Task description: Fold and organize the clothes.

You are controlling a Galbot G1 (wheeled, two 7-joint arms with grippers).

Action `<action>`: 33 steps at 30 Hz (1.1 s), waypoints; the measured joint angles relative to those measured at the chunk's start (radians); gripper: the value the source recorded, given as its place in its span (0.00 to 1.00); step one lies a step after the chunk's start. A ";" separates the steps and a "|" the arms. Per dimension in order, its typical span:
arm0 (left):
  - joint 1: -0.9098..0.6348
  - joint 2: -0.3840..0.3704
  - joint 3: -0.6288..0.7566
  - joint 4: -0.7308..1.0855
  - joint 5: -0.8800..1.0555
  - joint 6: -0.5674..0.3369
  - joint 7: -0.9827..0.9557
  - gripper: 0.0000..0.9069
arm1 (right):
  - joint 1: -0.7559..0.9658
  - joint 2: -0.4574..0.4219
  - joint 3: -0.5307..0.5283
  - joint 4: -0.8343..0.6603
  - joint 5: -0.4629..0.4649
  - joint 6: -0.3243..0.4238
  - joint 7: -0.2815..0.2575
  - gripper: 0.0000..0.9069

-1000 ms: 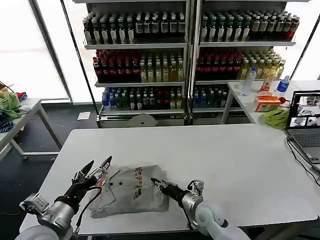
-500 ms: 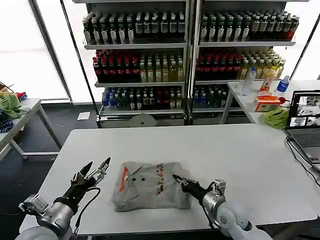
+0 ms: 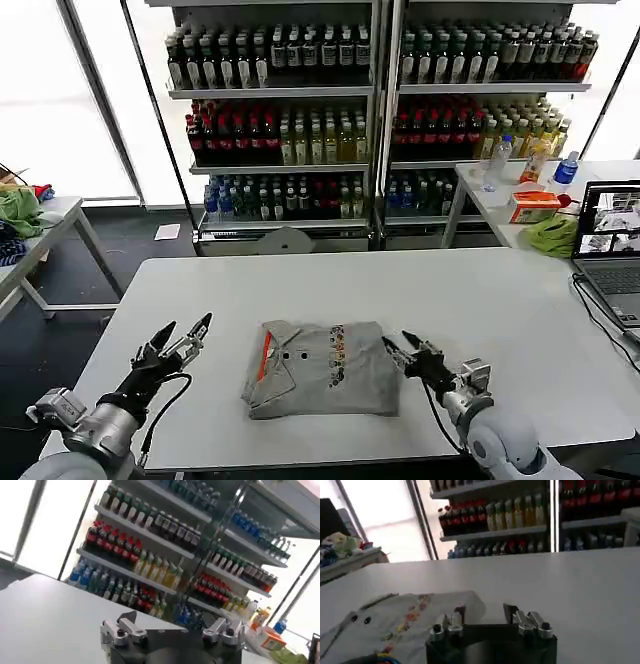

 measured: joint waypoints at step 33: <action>0.031 -0.035 -0.046 -0.021 -0.004 -0.007 0.006 1.00 | 0.244 0.199 -0.369 -0.076 -0.206 -0.189 0.291 1.00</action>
